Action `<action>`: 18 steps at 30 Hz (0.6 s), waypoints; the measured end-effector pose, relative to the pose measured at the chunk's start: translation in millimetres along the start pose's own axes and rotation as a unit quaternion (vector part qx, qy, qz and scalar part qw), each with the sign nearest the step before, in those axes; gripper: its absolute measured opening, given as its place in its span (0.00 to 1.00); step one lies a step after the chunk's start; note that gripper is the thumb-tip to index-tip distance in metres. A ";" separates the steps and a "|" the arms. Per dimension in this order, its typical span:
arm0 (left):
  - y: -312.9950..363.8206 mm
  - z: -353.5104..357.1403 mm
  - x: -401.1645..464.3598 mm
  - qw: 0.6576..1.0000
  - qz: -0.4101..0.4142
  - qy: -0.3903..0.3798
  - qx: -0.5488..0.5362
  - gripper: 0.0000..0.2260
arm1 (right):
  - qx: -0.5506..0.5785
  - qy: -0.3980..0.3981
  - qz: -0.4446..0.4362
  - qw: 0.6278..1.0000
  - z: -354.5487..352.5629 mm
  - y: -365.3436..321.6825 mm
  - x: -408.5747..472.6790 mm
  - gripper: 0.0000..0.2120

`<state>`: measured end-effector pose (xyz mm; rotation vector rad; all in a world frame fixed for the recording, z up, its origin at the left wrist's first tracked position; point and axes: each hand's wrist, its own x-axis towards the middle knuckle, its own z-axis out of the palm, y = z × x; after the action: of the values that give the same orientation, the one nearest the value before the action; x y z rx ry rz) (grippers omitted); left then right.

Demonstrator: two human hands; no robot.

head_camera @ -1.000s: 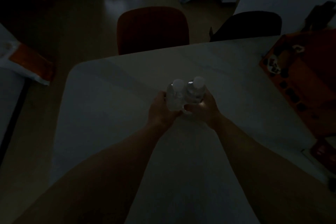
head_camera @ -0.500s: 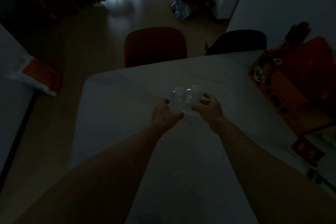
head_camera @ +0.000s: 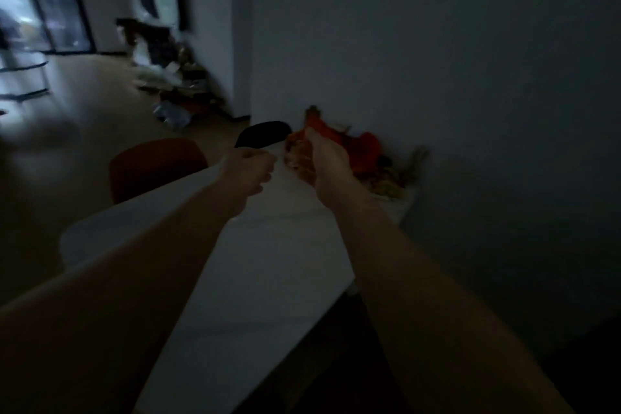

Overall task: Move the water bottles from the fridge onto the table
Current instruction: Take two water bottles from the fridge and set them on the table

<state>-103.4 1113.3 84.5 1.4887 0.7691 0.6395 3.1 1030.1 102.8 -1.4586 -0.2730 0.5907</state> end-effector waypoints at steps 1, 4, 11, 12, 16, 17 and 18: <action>11.8 8.3 -30.4 1.000 0.013 -0.016 -0.006 0.03 | 0.010 0.012 -0.019 1.000 -19.3 -11.1 -34.6 0.15; 41.7 40.7 -114.5 0.997 0.042 -0.065 -0.029 0.01 | 0.020 0.085 -0.070 0.994 -78.8 -32.1 -136.4 0.12; 101.9 170.5 -305.7 0.975 0.097 -0.196 -0.028 0.06 | 0.008 0.178 -0.093 0.980 -241.9 -74.3 -328.9 0.13; 109.9 191.6 -335.0 0.969 0.103 -0.224 -0.033 0.07 | 0.007 0.190 -0.102 0.977 -264.9 -82.5 -353.9 0.13; 134.1 263.9 -450.0 0.933 0.127 -0.331 -0.056 0.07 | 0.013 0.237 -0.164 0.957 -348.7 -104.5 -453.4 0.11; 140.3 279.5 -477.5 0.926 0.142 -0.343 -0.068 0.06 | 0.015 0.244 -0.189 0.951 -367.9 -106.1 -478.7 0.10; 146.7 294.7 -505.9 0.920 0.160 -0.349 -0.082 0.06 | 0.012 0.248 -0.215 0.945 -387.7 -108.1 -504.3 0.10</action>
<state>-174.7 534.5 240.1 1.5506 -0.0793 0.3504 -192.0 433.7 252.9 -1.4163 -0.1756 -0.1317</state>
